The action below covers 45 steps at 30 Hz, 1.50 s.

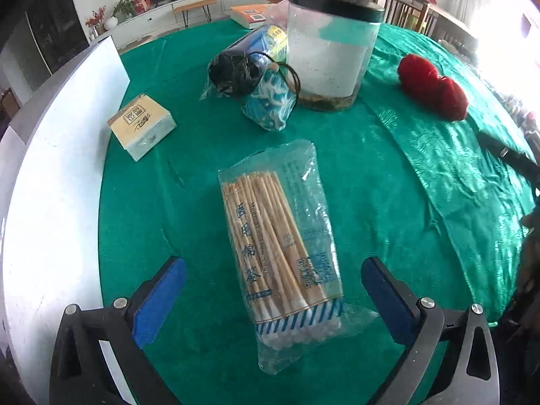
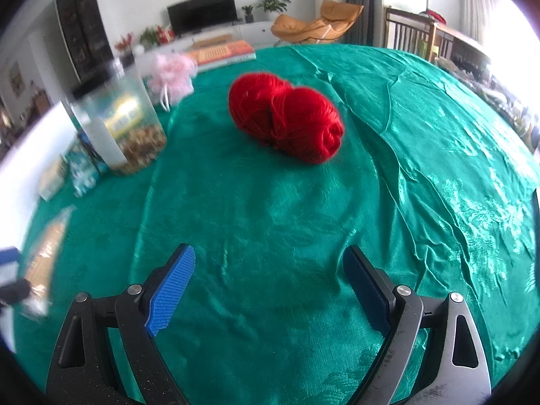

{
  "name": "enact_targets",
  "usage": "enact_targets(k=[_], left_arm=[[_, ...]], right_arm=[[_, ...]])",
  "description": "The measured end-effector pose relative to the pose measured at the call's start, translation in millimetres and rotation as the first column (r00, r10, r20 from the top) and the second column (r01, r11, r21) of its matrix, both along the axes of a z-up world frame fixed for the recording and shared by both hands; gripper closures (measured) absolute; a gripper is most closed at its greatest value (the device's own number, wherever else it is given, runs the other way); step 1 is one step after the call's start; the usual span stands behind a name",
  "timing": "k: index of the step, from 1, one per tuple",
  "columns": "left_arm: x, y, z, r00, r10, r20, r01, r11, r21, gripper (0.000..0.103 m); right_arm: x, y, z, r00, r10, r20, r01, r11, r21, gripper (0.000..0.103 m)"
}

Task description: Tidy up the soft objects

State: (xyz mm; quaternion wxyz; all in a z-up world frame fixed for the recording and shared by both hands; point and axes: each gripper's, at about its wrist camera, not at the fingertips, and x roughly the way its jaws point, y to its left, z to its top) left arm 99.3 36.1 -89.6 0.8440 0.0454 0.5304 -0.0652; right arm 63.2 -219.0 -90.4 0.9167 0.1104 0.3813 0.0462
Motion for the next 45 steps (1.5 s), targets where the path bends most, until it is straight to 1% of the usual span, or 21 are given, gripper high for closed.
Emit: enact_targets(k=[2,3,4,6,10,11,14,17,19,22,26,29,30,31,32,33,34,36,38,42,45], left_arm=[[1,7,-6,0.999,0.045,0.001,-0.045,0.999,-0.012,0.011],[2,12,-9,0.998,0.07,-0.011,-0.07,0.997,-0.032,0.028],[2,15,-10,0.996,0.088,-0.001,-0.088,0.995,-0.045,0.029],[1,16,-8,0.996,0.088,0.033,-0.087,0.996,-0.035,0.067],[6,34,3,0.993,0.121,0.012,-0.118,0.981,-0.155,0.074],[6,42,9,0.99,0.137,0.018,-0.131,0.972,-0.196,0.074],[2,65,40,0.981,0.178,0.072,-0.152,0.949,-0.275,0.074],[-3,88,72,0.969,0.211,0.13,-0.16,0.934,-0.321,0.074],[-11,105,95,0.957,0.235,0.171,-0.171,0.931,-0.323,0.074],[-29,143,123,0.931,0.292,0.219,-0.22,0.927,-0.303,0.073],[-63,207,141,0.879,0.396,0.266,-0.353,0.915,-0.195,0.073],[-90,250,140,0.831,0.476,0.287,-0.468,0.878,-0.102,0.066],[-97,262,137,0.815,0.5,0.293,-0.506,0.86,-0.062,0.051],[-104,271,133,0.795,0.525,0.305,-0.544,0.839,-0.026,0.024],[-110,278,130,0.771,0.549,0.324,-0.578,0.816,-0.006,0.012],[-117,283,129,0.747,0.566,0.349,-0.602,0.798,-0.006,0.003],[-123,285,128,0.729,0.577,0.368,-0.614,0.789,-0.019,0.003],[-125,285,125,0.728,0.579,0.368,-0.607,0.793,-0.049,0.003],[-119,274,122,0.747,0.557,0.362,-0.575,0.815,-0.067,0.003],[-93,212,118,0.823,0.438,0.361,-0.43,0.896,-0.106,0.003],[-72,145,115,0.891,0.291,0.35,-0.263,0.957,-0.126,0.003]], right_arm=[[11,-17,22,0.999,-0.033,0.041,0.034,0.999,-0.017,0.012],[25,-22,31,0.999,-0.029,0.036,0.031,0.998,-0.059,0.012],[42,-24,37,1.0,-0.014,0.009,0.015,0.994,-0.109,0.012],[84,-19,38,0.994,0.047,-0.102,-0.066,0.98,-0.189,0.012],[137,12,12,0.951,0.155,-0.268,-0.243,0.91,-0.335,0.018],[144,12,7,0.94,0.161,-0.302,-0.257,0.915,-0.311,0.062],[150,-4,29,0.963,0.088,-0.254,-0.132,0.978,-0.163,0.062],[142,-2,85,0.988,0.084,-0.13,-0.092,0.994,-0.061,0.062],[132,18,126,0.989,0.132,-0.062,-0.134,0.991,-0.027,0.062],[113,73,171,0.965,0.262,-0.006,-0.262,0.964,0.045,0.062],[80,171,197,0.887,0.461,0.028,-0.457,0.868,0.192,0.062],[55,247,195,0.806,0.592,0.031,-0.574,0.767,0.288,0.061],[46,271,192,0.774,0.632,0.035,-0.608,0.727,0.32,0.059],[39,293,189,0.74,0.671,0.043,-0.639,0.682,0.357,0.055],[33,312,185,0.707,0.705,0.051,-0.664,0.638,0.39,0.045],[28,328,180,0.674,0.737,0.048,-0.686,0.6,0.412,0.028],[24,338,177,0.664,0.747,0.04,-0.695,0.595,0.404,0.026],[18,338,172,0.675,0.736,0.048,-0.702,0.621,0.35,0.027],[18,319,165,0.718,0.693,0.061,-0.679,0.678,0.282,0.027],[21,247,122,0.846,0.528,0.065,-0.532,0.843,0.077,0.024],[24,180,67,0.93,0.367,0.005,-0.366,0.929,-0.061,0.024]])
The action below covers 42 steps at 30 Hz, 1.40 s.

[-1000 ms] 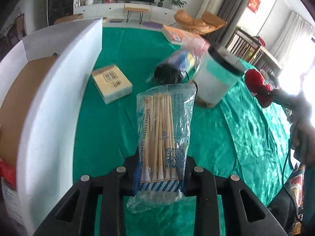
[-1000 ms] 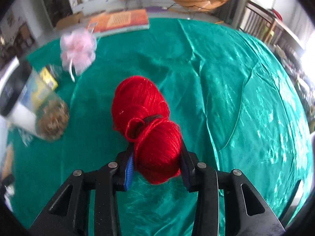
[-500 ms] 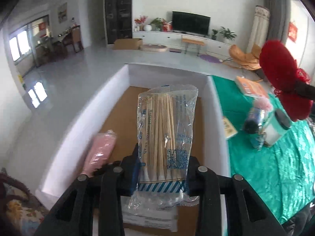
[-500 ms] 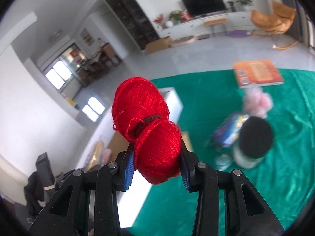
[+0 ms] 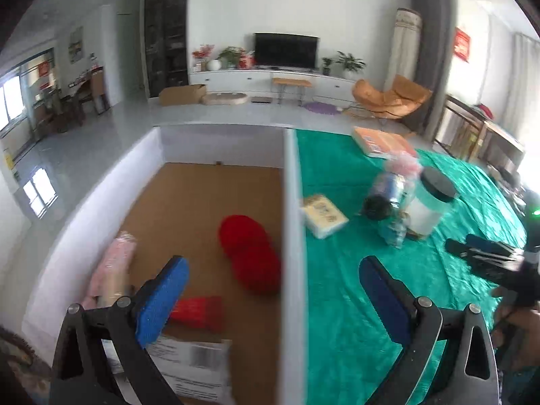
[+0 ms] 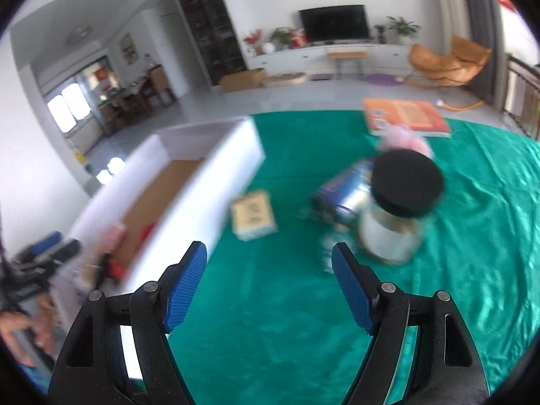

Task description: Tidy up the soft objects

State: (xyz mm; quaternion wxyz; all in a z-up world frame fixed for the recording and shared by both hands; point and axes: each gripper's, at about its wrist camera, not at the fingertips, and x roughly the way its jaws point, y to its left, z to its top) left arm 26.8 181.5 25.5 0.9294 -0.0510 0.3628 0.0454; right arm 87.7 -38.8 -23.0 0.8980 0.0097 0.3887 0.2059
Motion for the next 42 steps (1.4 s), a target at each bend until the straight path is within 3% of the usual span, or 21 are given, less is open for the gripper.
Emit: enact_targets(k=[2,5,10,14,18,31,36,42], left_arm=[[9,-49,-5,0.993,-0.111,-0.029,0.111,0.994,-0.003,0.003],[30,-107,-38,0.967,-0.235,-0.093,0.234,0.972,-0.026,0.003],[74,-150,-96,0.951,-0.252,-0.177,0.256,0.967,0.0,0.003],[101,-156,-125,0.951,-0.226,-0.213,0.235,0.972,0.018,0.003],[111,-156,-136,0.955,-0.208,-0.211,0.221,0.975,0.038,0.001],[113,-154,-137,0.958,-0.203,-0.201,0.211,0.977,0.021,0.0],[113,-153,-138,0.958,-0.202,-0.202,0.211,0.977,0.022,0.0],[113,-153,-137,0.958,-0.202,-0.202,0.21,0.977,0.023,0.0]], right_arm=[[1,-42,-37,0.991,-0.127,-0.03,0.124,0.989,-0.086,0.024],[-2,-88,-70,0.96,-0.277,-0.04,0.266,0.947,-0.182,0.024],[-8,-126,-83,0.923,-0.386,-0.004,0.376,0.901,-0.217,0.024],[-5,-137,-87,0.916,-0.401,-0.022,0.389,0.9,-0.196,0.024],[-4,-138,-88,0.914,-0.405,-0.036,0.393,0.902,-0.179,0.022],[-9,-134,-91,0.914,-0.404,-0.046,0.39,0.903,-0.181,0.017],[32,-146,-91,0.878,-0.474,-0.073,0.453,0.869,-0.197,0.009],[40,-153,-93,0.879,-0.473,-0.065,0.455,0.871,-0.183,0.005]])
